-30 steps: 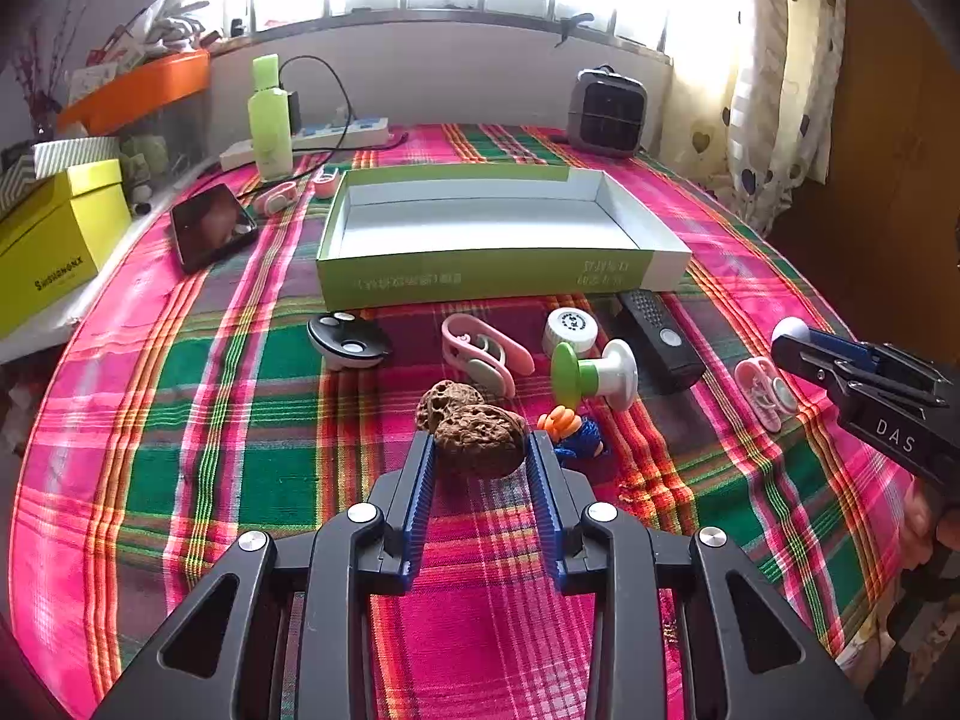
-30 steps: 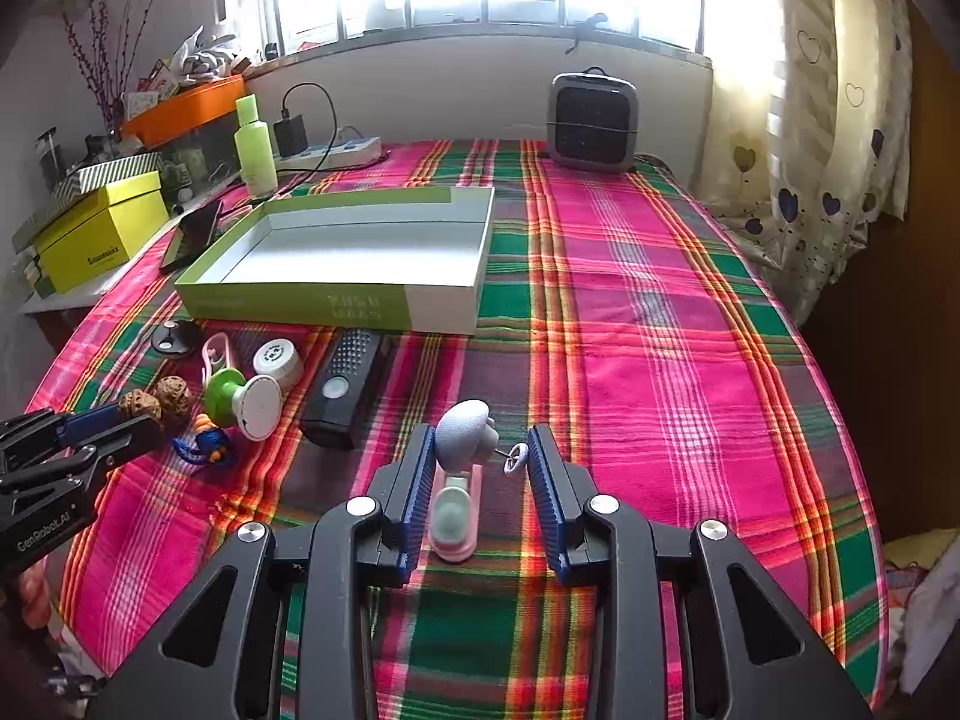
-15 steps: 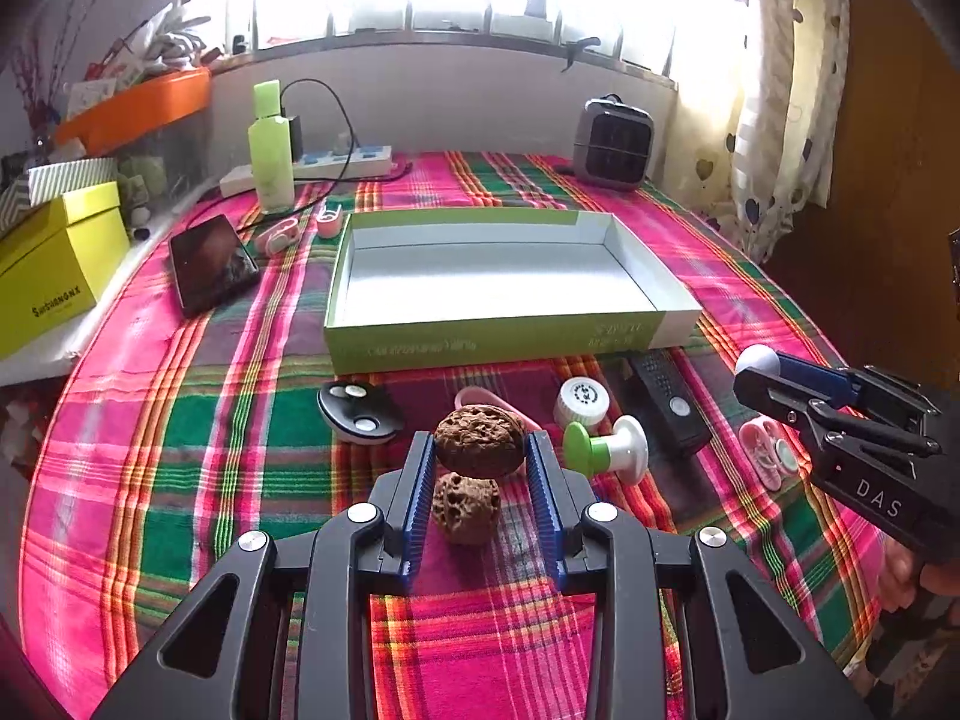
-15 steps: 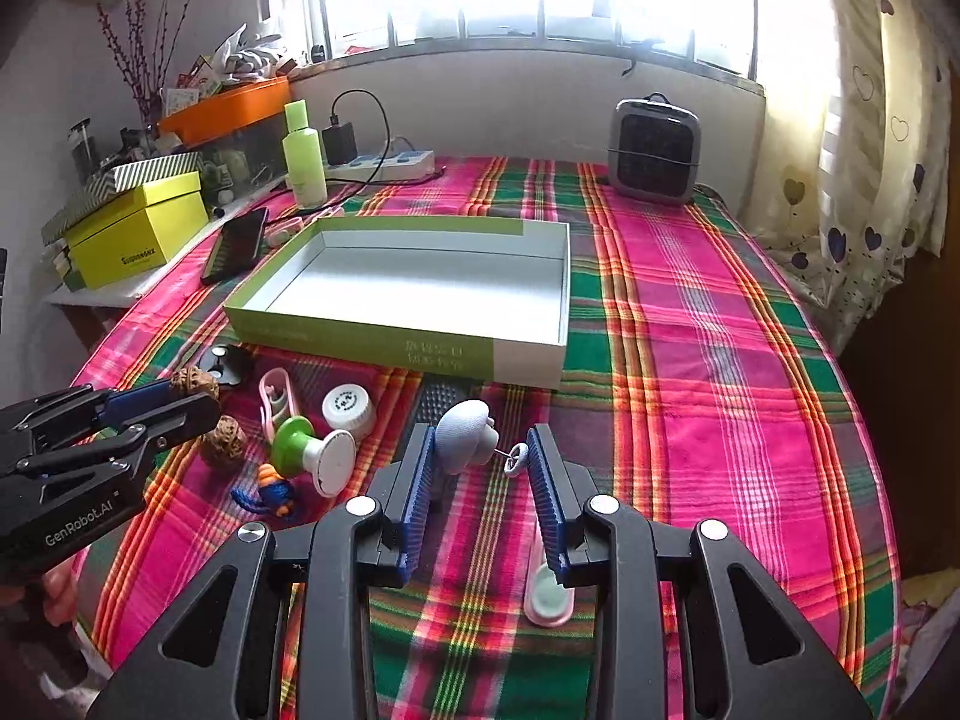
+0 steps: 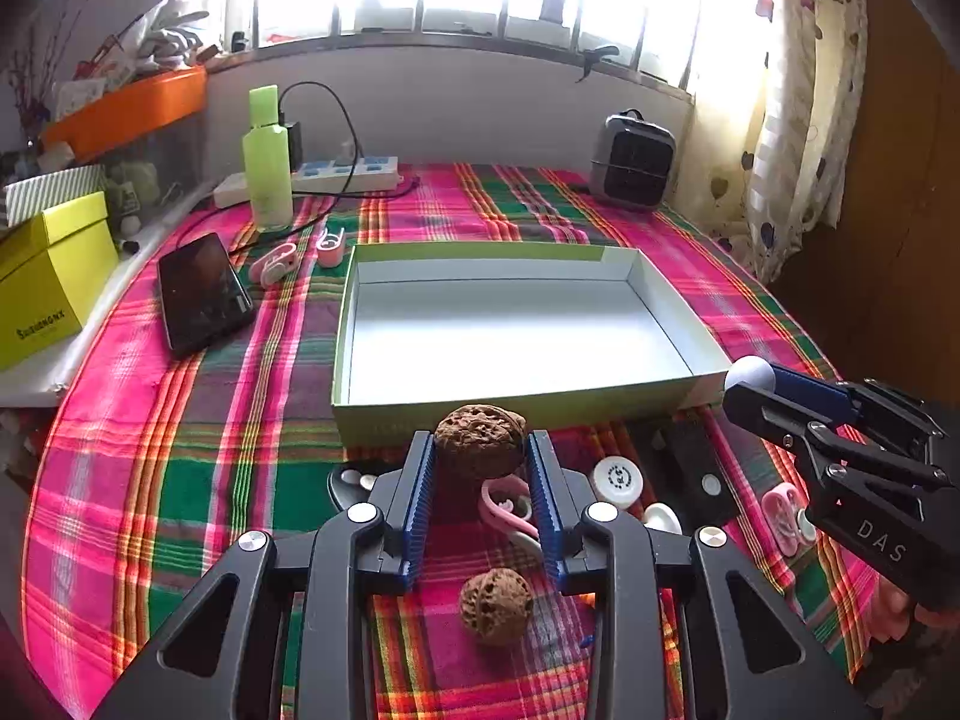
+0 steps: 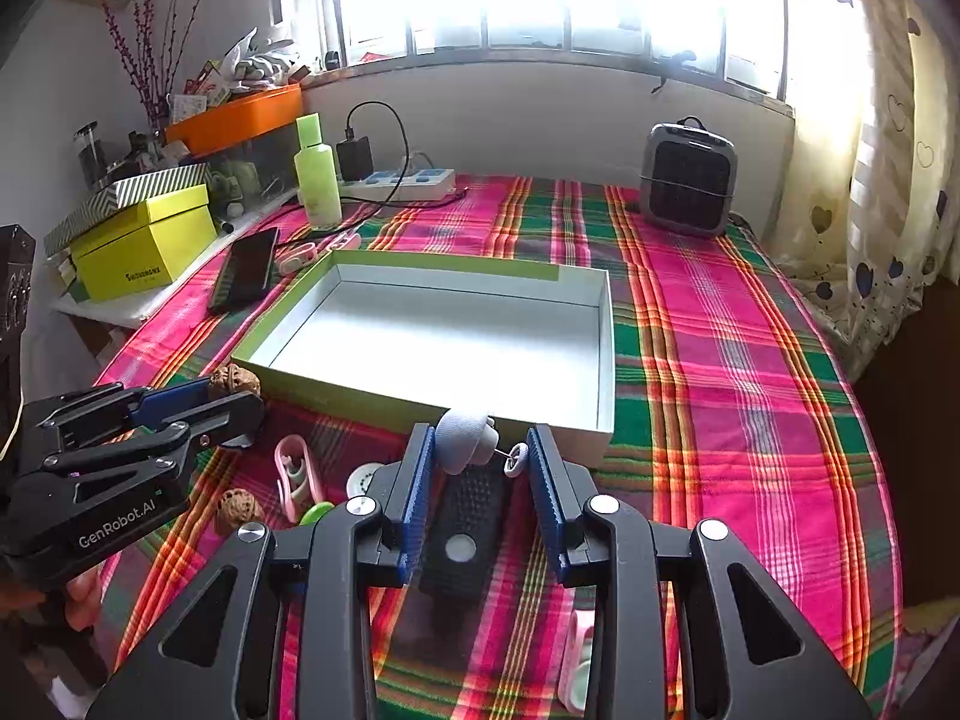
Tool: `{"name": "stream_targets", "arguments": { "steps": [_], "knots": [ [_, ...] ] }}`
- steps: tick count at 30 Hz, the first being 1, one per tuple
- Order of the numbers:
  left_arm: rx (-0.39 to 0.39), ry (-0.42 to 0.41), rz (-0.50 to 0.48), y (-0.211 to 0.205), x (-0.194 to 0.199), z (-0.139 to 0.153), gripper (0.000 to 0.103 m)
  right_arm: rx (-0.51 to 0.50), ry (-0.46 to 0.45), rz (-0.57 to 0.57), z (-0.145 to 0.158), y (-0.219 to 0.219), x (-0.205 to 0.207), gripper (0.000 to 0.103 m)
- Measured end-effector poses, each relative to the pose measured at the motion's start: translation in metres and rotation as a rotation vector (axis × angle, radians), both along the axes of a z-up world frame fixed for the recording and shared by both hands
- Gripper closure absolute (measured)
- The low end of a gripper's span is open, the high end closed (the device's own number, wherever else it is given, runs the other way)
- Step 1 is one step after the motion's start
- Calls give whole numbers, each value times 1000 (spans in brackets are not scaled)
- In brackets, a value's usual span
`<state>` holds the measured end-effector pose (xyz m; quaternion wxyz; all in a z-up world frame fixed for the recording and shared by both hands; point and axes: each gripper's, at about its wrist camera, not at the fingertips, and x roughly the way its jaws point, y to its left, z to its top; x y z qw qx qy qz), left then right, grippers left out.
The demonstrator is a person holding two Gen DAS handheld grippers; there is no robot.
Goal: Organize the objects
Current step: 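Carry the walnut and mushroom toy over the box with both tools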
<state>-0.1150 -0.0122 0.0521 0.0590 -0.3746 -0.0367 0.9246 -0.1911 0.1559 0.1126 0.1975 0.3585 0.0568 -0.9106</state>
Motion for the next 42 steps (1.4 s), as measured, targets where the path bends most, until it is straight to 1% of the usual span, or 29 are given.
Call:
{"name": "stream_targets", "arguments": {
  "steps": [12,21,24,30,35,42],
  "knots": [
    [3,-18,7,-14,-51,0,74,3,-7,8,2,-21,-44,70],
    [13,-48,11,-18,-90,-8,74,20,-29,21,-9,-37,-84,70],
    [-2,-47,15,-18,-100,-10,74,19,-43,17,-12,-39,-98,70],
    [-4,-71,11,-17,-123,-17,74,27,-70,8,-21,-45,-120,70],
    [3,-88,18,-18,-136,-23,74,38,-100,-1,-30,-50,-133,70],
    [-10,-107,16,-15,-147,-30,74,54,-127,-13,-38,-51,-145,70]
  ]
}}
